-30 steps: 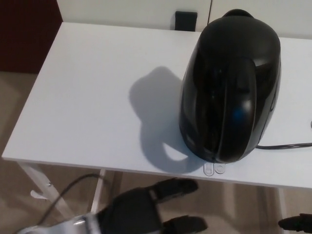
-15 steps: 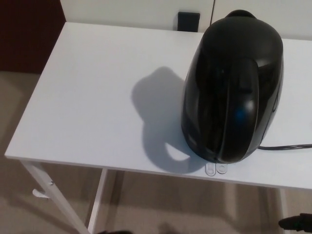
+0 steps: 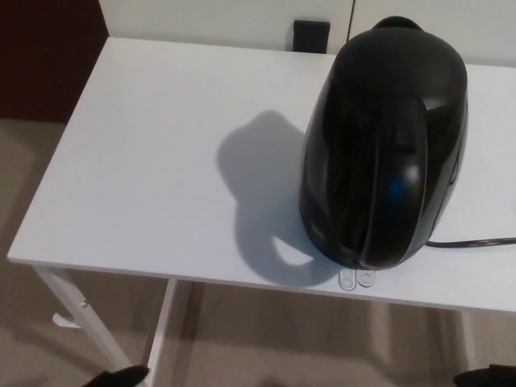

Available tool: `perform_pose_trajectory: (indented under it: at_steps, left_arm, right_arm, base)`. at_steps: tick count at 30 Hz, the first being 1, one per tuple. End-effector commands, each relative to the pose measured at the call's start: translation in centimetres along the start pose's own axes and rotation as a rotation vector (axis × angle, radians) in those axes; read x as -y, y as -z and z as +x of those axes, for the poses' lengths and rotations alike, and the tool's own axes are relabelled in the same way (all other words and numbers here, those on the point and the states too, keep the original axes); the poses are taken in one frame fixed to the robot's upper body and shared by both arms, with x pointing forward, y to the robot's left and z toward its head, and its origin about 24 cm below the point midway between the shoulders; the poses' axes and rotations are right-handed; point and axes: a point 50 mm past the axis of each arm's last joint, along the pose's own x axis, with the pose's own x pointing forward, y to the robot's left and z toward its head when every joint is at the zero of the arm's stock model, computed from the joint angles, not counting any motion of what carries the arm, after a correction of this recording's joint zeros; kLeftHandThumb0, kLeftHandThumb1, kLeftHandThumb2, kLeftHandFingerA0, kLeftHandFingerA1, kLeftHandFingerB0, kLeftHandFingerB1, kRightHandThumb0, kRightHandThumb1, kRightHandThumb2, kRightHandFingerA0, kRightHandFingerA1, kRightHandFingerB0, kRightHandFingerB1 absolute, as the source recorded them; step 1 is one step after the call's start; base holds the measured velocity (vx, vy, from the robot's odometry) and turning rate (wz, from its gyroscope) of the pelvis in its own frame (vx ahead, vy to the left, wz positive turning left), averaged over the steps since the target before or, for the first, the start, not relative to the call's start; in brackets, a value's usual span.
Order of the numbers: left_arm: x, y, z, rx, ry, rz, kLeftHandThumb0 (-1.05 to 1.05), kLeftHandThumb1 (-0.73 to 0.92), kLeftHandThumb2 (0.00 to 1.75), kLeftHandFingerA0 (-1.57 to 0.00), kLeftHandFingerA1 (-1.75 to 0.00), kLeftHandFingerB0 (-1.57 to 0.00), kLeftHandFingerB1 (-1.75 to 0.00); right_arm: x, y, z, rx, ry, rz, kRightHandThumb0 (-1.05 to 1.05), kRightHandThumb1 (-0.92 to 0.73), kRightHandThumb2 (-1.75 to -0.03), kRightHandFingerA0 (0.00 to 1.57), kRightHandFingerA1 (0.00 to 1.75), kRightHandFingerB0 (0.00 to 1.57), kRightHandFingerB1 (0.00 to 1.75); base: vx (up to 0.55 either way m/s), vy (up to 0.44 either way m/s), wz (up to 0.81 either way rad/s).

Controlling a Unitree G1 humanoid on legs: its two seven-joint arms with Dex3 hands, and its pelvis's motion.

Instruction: The robot walk towards a table in front and click the button on the base of the boilling pot using its left middle finger

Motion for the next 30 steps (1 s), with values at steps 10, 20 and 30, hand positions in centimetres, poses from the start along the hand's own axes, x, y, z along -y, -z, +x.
perform_pose_trajectory:
  at_steps: [10,20,30]
  left_arm:
    - [0.9,9.3,-1.6,-0.639,-0.141,-0.705,-0.42,0.42,0.63,-0.26,-0.38,-0.22,-0.37]
    - [1.6,9.5,-2.1,-0.662,-0.124,-0.724,-0.35,0.48,0.56,-0.31,-0.33,-0.24,-0.30]
    - [1.9,9.3,-2.2,-0.657,-0.107,-0.727,-0.35,0.49,0.56,-0.30,-0.33,-0.22,-0.30]
  right_arm:
    - [-0.4,0.5,-0.1,0.009,0.040,0.042,-0.24,-0.56,-0.56,0.51,0.46,0.42,0.41]
    - [-0.3,1.2,-0.3,-0.028,0.034,0.017,-0.22,-0.58,-0.57,0.50,0.45,0.41,0.40]
    - [-0.2,1.1,-0.3,-0.027,0.031,0.000,-0.21,-0.59,-0.57,0.50,0.45,0.42,0.41]
  base:
    - [0.00,0.000,0.00]
    - [0.00,0.000,0.00]
    - [0.00,0.000,0.00]
